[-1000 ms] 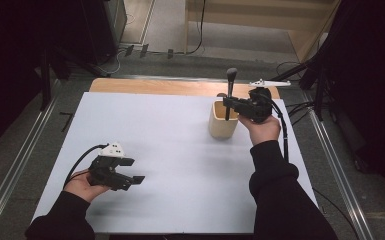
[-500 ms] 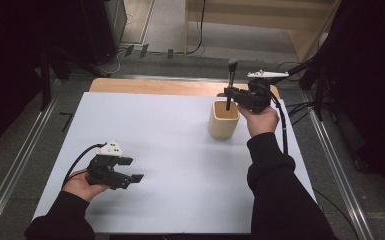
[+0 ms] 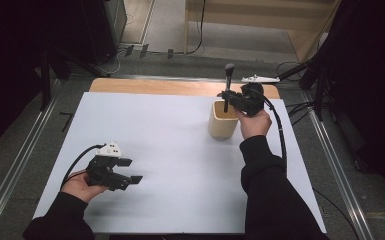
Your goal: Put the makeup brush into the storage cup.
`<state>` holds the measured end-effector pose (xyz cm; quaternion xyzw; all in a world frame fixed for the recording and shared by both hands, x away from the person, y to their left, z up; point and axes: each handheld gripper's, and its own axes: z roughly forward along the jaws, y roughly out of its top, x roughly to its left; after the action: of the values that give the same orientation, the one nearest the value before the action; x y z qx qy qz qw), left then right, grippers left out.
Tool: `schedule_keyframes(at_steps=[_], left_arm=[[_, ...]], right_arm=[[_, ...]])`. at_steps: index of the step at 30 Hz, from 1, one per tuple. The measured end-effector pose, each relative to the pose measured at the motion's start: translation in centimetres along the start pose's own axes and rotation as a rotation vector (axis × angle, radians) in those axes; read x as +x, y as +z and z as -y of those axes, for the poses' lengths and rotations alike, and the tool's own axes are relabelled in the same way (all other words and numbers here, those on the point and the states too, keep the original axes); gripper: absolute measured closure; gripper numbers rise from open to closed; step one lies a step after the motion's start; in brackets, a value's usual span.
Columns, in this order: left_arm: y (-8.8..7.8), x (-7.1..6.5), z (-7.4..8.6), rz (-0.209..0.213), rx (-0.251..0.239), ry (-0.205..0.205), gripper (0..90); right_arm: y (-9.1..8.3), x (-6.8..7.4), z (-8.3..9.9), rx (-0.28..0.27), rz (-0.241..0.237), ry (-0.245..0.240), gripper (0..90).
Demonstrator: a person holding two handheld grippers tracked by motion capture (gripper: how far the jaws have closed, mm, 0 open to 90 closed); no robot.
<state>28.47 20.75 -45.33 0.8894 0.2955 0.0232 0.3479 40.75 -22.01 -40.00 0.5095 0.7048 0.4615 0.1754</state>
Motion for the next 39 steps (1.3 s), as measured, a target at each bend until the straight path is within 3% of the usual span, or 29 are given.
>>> schedule_keyframes(at_steps=[5,15,18,27,28,29,30,32,35,39], left_arm=[[-0.1,0.1,0.1,0.005,-0.003,-0.005,27.7],[0.1,0.0,0.0,0.007,-0.003,0.000,27.7],[0.1,0.0,0.0,0.008,-0.004,-0.001,27.7],[0.0,0.2,0.1,0.005,-0.002,-0.001,27.7],[0.0,0.2,0.1,0.005,-0.002,-0.001,27.7],[-0.1,0.2,0.1,0.003,-0.004,-0.004,27.7],[-0.1,0.1,0.0,0.004,-0.006,-0.004,27.7],[-0.1,0.2,0.0,0.006,-0.010,0.001,27.7],[0.0,0.1,0.0,0.008,-0.003,0.000,27.7],[-0.1,0.2,0.0,0.010,-0.008,-0.006,27.6]], right_arm=[[0.4,-0.2,0.8,-0.023,0.003,0.003,79.8],[0.8,-0.7,2.8,-0.007,0.007,0.012,79.7],[0.8,-0.5,3.3,-0.033,-0.002,0.006,79.7],[1.1,-0.4,4.1,-0.003,0.003,-0.007,79.3],[1.1,-0.4,4.0,-0.003,0.004,-0.017,77.8],[1.0,-0.4,4.0,-0.008,0.002,-0.024,69.0],[0.8,-0.4,3.9,-0.018,-0.010,-0.020,54.3],[0.3,-0.6,3.6,-0.049,-0.029,-0.004,37.9],[-0.5,-0.5,3.4,-0.048,-0.033,-0.015,29.0],[-1.1,-0.6,3.4,-0.015,-0.037,-0.040,27.8]])
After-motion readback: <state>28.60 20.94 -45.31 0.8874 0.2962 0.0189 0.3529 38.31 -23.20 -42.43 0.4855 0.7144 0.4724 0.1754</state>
